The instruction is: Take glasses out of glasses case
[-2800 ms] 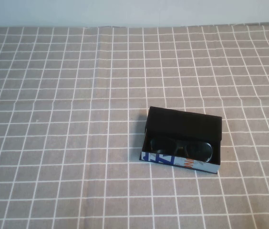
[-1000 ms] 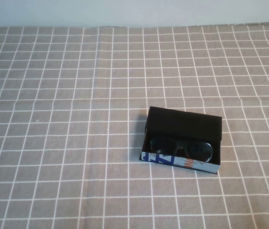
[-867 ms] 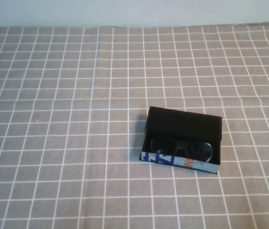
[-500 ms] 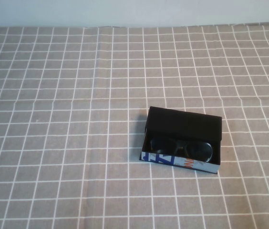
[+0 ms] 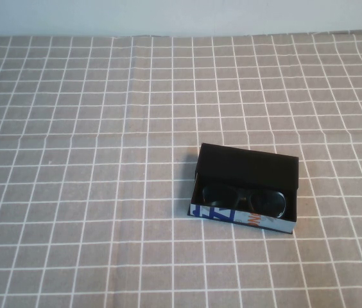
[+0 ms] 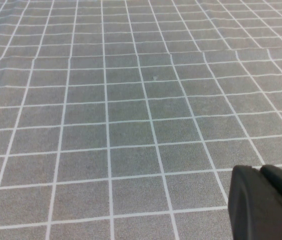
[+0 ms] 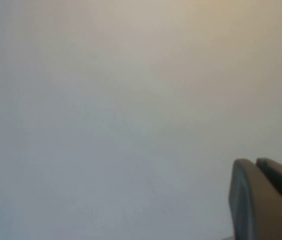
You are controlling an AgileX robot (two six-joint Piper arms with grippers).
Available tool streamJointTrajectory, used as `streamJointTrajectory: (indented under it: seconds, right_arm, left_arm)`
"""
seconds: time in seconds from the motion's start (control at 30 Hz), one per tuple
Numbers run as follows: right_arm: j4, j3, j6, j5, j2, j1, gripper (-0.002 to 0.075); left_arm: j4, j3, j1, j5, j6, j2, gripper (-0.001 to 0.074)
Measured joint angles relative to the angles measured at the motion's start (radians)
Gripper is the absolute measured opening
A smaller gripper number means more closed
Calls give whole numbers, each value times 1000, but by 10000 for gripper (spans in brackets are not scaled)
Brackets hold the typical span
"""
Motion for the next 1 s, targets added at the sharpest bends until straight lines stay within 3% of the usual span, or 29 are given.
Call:
streamJointTrajectory:
  seconds: [0.27,0.63,0.83,1.0]
  right_arm:
    - [-66,-261,11,329,31,0,-18]
    - [-68,-498,-117,762,396,0,-18]
    - [89,-594,-495,990,672,0,-18]
    - [412,-660,-804,1082,818,0,-18]
  left_arm:
    - [0,0,0,0,0,0,-5]
    - [0,0,0,0,0,0,-5]
    - [0,0,0,0,0,0,-5]
    - [0,0,0,0,0,0,-5]
